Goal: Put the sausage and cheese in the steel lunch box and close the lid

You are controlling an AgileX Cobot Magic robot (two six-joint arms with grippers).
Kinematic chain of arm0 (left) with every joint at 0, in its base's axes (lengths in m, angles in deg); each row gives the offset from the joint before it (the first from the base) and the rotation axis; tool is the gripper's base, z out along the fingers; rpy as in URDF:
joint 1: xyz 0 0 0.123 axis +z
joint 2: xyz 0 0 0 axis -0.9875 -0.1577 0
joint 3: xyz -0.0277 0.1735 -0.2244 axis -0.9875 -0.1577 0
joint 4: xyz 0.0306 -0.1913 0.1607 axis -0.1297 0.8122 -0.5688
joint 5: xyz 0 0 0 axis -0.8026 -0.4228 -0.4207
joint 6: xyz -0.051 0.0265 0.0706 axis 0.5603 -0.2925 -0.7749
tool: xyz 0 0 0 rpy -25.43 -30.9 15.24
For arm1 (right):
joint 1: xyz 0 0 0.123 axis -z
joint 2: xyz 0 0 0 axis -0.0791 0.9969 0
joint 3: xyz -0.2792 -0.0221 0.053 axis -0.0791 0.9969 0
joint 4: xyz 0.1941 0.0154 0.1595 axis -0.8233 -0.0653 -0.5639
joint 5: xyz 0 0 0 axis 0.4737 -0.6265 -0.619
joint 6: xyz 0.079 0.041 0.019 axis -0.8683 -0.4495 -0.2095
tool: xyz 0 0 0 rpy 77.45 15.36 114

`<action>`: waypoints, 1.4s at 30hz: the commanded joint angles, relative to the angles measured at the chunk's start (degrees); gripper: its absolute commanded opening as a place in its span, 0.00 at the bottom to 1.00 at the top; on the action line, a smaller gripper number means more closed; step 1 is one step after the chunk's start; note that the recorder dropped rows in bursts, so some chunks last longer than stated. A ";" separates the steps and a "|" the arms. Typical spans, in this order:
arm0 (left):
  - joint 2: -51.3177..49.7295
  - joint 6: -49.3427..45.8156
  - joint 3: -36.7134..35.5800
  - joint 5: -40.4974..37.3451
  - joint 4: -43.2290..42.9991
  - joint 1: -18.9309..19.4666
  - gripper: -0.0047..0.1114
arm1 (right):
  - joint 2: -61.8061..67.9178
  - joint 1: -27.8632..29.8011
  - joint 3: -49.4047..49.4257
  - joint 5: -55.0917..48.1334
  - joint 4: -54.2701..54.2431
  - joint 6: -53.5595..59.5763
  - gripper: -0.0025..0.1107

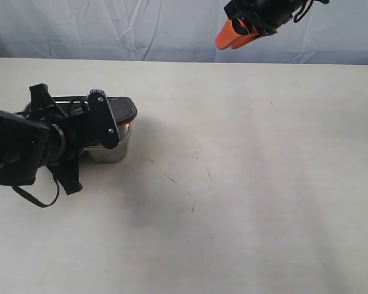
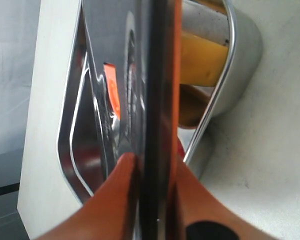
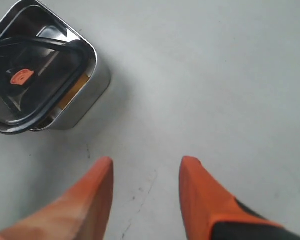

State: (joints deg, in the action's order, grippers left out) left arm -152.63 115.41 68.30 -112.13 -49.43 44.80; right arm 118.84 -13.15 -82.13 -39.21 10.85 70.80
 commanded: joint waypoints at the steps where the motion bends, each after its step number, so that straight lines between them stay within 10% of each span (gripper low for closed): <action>1: -1.42 1.36 -1.17 -0.07 9.92 0.03 0.04 | -0.21 0.34 -0.23 -0.34 -4.15 0.24 0.39; 23: -1.42 0.62 -1.17 -0.68 10.95 0.03 0.17 | 10.66 -3.80 15.32 -0.34 -39.49 -6.32 0.49; 42: -1.42 0.49 -1.17 -0.86 11.19 0.03 0.17 | 13.83 -11.05 15.32 2.04 -42.04 -7.47 0.49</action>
State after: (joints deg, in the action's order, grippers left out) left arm -152.63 113.98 68.68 -112.51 -47.22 44.80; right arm 132.81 -23.82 -66.97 -37.58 -30.51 63.35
